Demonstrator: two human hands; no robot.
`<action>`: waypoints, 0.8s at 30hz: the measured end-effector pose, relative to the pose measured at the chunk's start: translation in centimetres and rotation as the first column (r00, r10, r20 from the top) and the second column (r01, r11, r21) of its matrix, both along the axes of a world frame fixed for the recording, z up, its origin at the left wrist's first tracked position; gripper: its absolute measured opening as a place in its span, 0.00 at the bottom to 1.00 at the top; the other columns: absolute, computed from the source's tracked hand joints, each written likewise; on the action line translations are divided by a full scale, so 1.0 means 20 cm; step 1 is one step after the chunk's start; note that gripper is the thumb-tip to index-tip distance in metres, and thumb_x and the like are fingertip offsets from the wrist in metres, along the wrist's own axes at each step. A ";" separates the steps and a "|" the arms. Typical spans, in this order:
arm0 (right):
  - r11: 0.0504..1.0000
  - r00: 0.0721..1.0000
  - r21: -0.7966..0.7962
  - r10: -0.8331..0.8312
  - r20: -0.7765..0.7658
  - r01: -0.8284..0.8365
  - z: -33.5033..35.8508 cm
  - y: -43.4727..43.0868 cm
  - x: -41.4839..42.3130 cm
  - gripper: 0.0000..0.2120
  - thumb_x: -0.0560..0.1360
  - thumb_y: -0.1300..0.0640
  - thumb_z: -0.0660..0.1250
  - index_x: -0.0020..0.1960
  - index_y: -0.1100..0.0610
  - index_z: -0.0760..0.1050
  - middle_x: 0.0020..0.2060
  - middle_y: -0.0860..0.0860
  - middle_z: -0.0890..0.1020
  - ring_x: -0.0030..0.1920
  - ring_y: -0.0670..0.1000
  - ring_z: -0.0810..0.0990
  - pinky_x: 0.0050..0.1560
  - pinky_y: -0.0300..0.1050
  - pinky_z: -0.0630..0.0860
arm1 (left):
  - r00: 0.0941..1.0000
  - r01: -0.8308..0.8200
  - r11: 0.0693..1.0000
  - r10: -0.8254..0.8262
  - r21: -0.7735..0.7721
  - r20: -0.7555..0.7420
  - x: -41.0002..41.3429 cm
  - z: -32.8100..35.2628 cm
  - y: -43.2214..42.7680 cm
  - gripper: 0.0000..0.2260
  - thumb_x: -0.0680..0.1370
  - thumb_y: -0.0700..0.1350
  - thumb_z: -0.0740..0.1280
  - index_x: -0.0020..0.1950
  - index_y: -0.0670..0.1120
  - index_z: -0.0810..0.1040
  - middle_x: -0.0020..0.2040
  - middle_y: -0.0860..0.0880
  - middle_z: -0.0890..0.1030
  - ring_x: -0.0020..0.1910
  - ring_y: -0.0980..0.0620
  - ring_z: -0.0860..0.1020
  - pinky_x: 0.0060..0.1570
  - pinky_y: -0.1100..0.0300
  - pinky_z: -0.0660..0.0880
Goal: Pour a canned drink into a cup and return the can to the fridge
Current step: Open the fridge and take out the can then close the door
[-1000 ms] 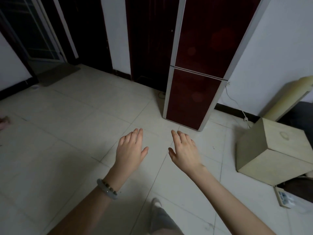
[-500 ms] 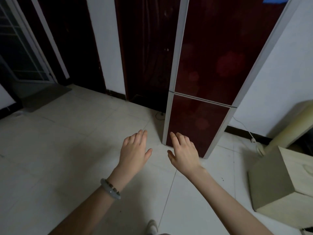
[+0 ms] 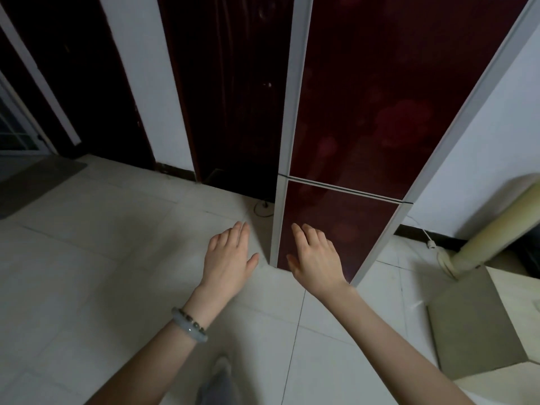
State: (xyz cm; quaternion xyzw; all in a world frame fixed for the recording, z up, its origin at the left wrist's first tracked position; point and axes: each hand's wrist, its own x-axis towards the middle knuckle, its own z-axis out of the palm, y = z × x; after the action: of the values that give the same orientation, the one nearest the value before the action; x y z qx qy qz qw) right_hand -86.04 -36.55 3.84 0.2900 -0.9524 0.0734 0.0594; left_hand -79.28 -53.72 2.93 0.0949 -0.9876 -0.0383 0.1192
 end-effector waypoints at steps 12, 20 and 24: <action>0.988 0.988 0.030 -0.150 0.023 0.149 -0.02 -0.45 -0.78 0.31 0.75 0.49 0.61 0.75 0.57 0.56 0.70 0.56 0.65 0.67 0.57 0.66 0.63 0.50 0.66 | 0.989 0.147 0.989 -0.147 -0.019 0.002 -0.92 0.00 -0.47 0.30 0.77 0.56 0.63 0.73 0.41 0.63 0.71 0.42 0.69 0.66 0.44 0.71 0.63 0.52 0.66; 0.970 0.970 0.015 -0.244 0.016 0.244 0.04 -0.71 -1.24 0.31 0.76 0.50 0.62 0.75 0.58 0.56 0.70 0.58 0.65 0.68 0.58 0.65 0.64 0.51 0.66 | 0.965 0.261 0.965 -0.261 -0.029 0.003 -1.48 0.02 -0.77 0.31 0.79 0.59 0.57 0.76 0.43 0.56 0.75 0.44 0.63 0.70 0.46 0.66 0.67 0.53 0.63; 0.961 0.961 -0.004 -0.275 0.030 0.275 0.04 -0.78 -1.39 0.31 0.76 0.50 0.62 0.75 0.57 0.55 0.72 0.58 0.63 0.70 0.57 0.63 0.65 0.50 0.65 | 0.955 0.298 0.954 -0.298 -0.038 0.005 -1.69 0.00 -0.85 0.31 0.79 0.60 0.55 0.77 0.44 0.53 0.76 0.46 0.61 0.72 0.47 0.64 0.68 0.55 0.60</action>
State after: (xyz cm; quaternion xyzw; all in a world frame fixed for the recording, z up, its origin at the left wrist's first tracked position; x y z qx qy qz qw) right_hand -113.81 -52.17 4.61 0.1537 -0.9838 0.0726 0.0564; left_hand -113.00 -70.72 3.03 -0.0572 -0.9911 -0.0368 0.1145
